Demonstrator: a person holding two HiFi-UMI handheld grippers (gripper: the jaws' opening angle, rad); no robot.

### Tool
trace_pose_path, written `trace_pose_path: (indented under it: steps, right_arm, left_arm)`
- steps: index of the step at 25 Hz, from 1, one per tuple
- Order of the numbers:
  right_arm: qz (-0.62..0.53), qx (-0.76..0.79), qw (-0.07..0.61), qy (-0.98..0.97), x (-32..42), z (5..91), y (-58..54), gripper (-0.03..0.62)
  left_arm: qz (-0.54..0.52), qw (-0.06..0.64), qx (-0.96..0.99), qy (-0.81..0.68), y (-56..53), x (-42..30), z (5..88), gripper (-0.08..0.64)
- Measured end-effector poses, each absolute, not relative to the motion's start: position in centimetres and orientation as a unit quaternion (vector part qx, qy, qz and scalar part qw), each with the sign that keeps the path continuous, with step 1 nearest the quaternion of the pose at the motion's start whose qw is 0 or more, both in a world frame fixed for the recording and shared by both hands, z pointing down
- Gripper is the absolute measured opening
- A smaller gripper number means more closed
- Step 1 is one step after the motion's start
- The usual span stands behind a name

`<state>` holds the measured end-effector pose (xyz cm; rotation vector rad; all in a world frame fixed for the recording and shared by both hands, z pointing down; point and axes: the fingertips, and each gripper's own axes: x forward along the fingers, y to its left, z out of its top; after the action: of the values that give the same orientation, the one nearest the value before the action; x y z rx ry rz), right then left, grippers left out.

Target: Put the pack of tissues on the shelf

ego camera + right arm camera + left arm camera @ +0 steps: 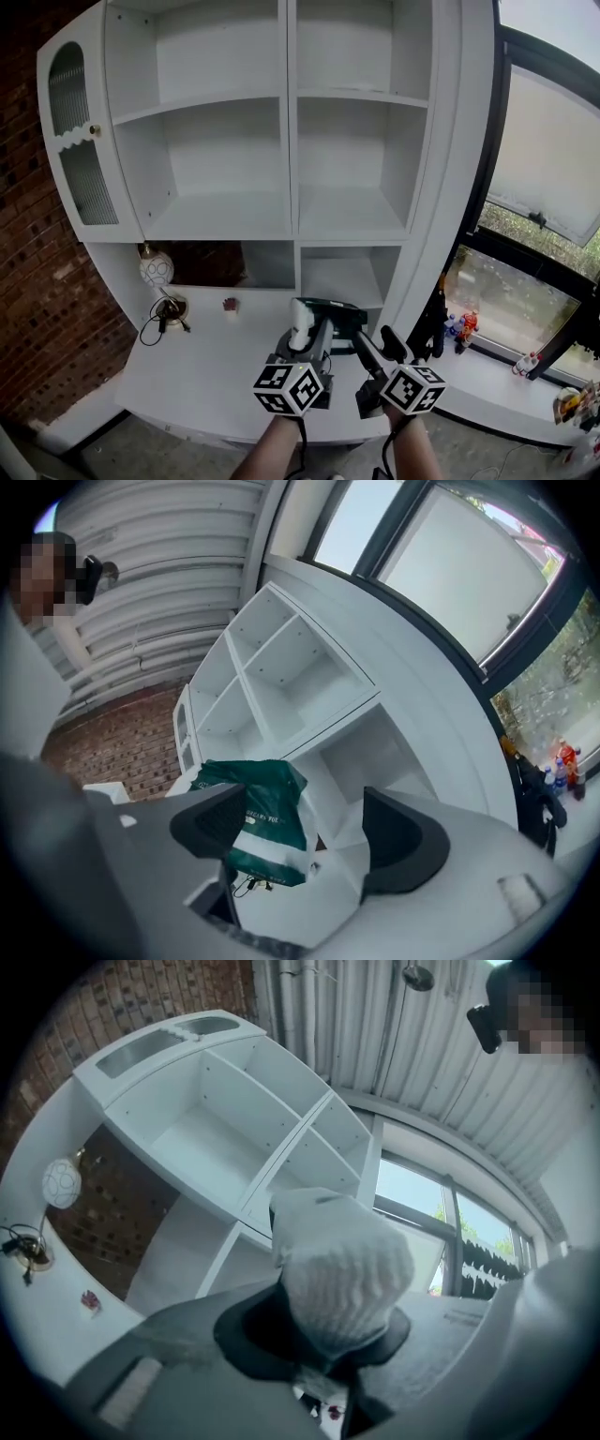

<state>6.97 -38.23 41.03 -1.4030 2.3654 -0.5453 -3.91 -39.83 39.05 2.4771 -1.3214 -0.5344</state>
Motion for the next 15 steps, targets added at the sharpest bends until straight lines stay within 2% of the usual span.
trace_pose_path:
  steps: [6, 15]
  right_arm:
    - [-0.205, -0.479, 0.185, 0.833, 8.0, 40.6, -38.8, 0.374]
    - [-0.191, -0.482, 0.176, 0.837, 10.1, 40.4, -39.7, 0.183]
  left_arm:
    - [-0.23, 0.197, 0.86, -0.41, -40.1, -1.3, 38.6, 0.103]
    - [-0.253, 0.237, 0.861, -0.372, -40.9, 1.5, 38.5, 0.103]
